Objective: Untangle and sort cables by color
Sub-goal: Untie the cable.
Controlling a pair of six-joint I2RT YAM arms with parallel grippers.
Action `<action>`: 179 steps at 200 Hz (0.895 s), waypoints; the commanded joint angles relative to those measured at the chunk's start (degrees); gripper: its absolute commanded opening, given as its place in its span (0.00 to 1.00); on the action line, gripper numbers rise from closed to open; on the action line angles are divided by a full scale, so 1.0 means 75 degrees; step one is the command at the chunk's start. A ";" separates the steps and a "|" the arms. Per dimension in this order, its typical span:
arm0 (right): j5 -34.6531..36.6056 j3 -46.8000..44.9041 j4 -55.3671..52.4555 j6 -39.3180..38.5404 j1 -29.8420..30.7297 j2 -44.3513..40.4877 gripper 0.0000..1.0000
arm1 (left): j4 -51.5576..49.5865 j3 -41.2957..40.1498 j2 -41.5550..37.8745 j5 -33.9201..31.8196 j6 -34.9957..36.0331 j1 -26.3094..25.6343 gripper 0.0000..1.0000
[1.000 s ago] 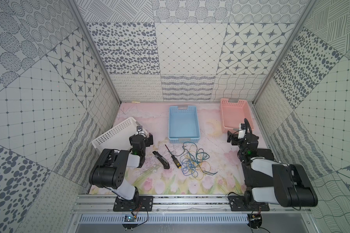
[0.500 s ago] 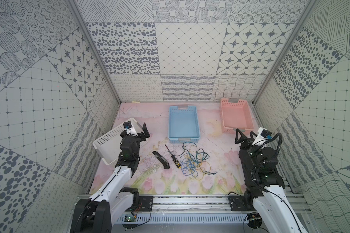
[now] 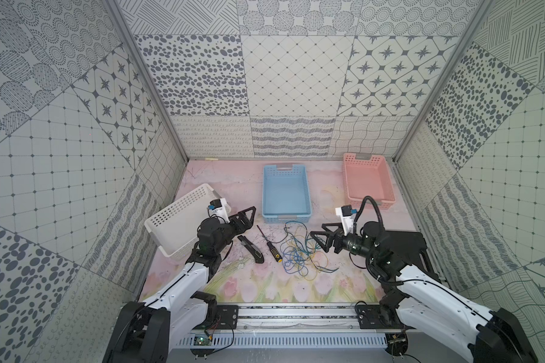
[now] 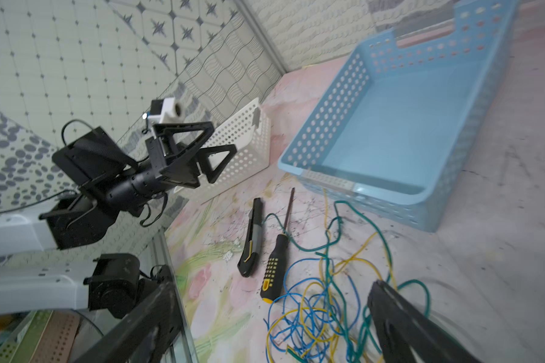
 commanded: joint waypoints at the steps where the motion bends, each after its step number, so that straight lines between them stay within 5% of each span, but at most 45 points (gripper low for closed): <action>1: 0.1749 0.0259 -0.0439 -0.0789 0.0874 0.0783 0.99 | 0.0143 0.0069 0.0449 0.1233 -0.0814 -0.1421 0.95; 49: 0.3783 0.0703 -0.0512 -0.0880 0.1315 0.2519 0.99 | -0.0819 -0.0294 0.0266 0.0007 -0.0173 -0.2115 0.93; 76: 0.3781 0.1081 -0.0224 -0.1135 0.0969 0.3395 0.97 | -0.1015 -0.0521 -0.0132 -0.0203 -0.0049 -0.2116 0.94; 179: 0.3192 0.2251 0.1039 -0.1112 0.0583 0.5396 0.40 | -0.1392 -0.0877 -0.0974 -0.0230 -0.0021 -0.2116 0.95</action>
